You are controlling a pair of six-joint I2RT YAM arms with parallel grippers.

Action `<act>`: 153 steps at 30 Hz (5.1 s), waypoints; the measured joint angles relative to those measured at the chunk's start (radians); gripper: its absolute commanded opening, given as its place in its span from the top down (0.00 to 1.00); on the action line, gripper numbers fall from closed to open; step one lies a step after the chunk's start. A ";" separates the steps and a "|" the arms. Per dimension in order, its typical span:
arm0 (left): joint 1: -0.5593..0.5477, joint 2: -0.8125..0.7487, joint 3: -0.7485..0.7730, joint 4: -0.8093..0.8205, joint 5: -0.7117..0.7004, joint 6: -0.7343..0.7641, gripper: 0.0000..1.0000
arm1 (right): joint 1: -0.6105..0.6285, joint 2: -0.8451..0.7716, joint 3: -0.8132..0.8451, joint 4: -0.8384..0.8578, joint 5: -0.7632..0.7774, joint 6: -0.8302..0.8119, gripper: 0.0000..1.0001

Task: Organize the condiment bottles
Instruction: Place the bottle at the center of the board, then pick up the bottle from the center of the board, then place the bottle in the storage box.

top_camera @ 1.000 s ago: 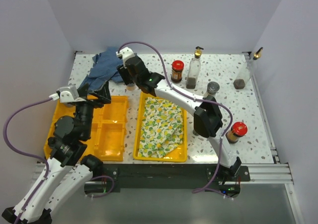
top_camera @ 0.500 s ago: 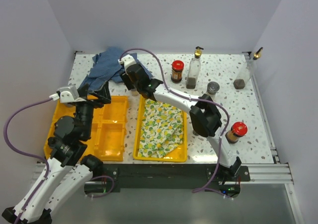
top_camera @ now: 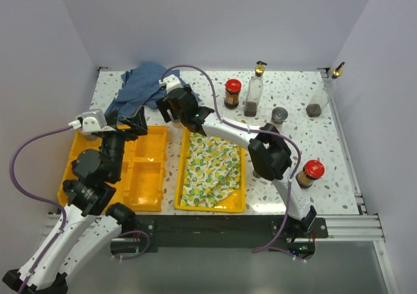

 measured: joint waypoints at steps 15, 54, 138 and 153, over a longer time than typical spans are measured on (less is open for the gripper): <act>0.000 0.240 0.099 -0.121 -0.025 0.001 0.05 | 0.000 -0.602 -0.340 -0.050 -0.008 0.211 0.01; 0.143 1.317 0.816 -0.566 0.303 0.073 0.49 | 0.000 -1.045 -0.785 0.122 0.026 0.151 0.01; 0.717 0.787 0.408 -0.807 -0.327 -0.603 0.94 | 0.000 -0.991 -0.784 0.126 0.016 0.151 0.01; 0.752 0.844 0.404 -0.776 -0.325 -0.598 0.24 | 0.000 -0.993 -0.787 0.119 0.025 0.138 0.01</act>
